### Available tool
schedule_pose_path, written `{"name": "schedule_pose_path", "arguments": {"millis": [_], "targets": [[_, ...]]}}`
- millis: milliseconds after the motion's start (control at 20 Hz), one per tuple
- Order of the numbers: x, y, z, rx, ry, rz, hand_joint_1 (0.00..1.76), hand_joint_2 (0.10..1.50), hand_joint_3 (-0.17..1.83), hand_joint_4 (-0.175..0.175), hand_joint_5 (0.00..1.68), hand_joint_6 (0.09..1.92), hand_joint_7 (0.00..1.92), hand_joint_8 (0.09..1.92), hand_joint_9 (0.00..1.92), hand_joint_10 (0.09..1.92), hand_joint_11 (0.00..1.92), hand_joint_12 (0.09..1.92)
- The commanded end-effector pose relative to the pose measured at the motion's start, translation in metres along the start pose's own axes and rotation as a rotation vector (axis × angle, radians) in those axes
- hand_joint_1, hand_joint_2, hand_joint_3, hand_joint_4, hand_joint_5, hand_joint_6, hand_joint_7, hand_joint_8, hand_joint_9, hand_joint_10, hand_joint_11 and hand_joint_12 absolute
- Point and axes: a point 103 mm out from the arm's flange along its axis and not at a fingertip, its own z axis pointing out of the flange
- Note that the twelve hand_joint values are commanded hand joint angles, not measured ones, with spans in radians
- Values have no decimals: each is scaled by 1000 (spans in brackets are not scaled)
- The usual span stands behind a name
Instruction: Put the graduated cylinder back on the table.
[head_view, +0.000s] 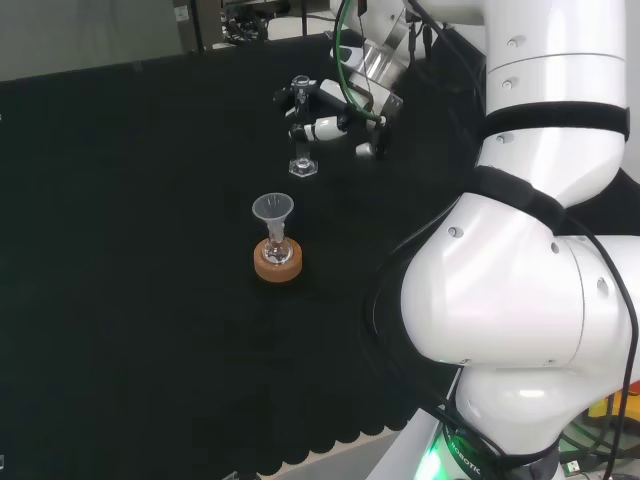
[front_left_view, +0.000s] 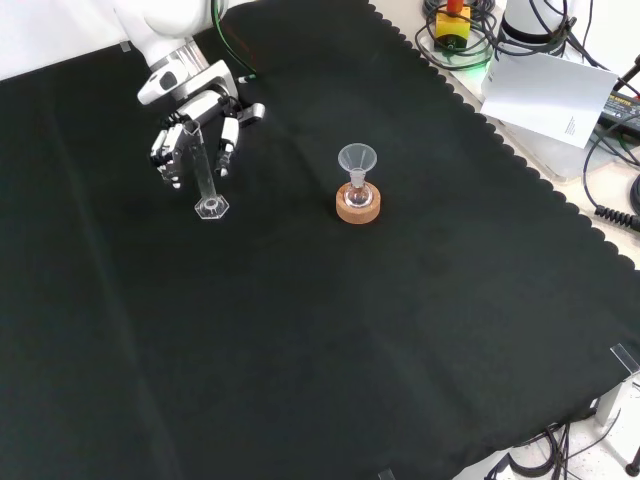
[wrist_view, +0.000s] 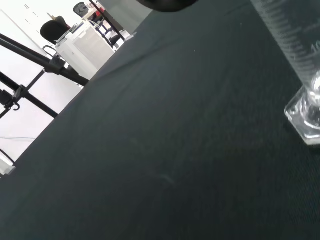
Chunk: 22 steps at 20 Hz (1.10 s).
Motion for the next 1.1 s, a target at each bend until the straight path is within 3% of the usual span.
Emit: {"name": "schedule_pose_path", "arguments": {"millis": [50, 600, 1100], "targets": [[8, -3, -23, -20, -21, 37, 985, 984, -175, -78, 346, 216, 366, 675, 805, 87, 311, 1329], [41, -26, -88, -93, -146, 101, 933, 959, -175, -80, 337, 102, 214, 674, 683, 87, 185, 1377], [108, -70, -134, -121, -269, 131, 916, 957, -175, -81, 335, 87, 191, 676, 654, 87, 149, 1391]]}}
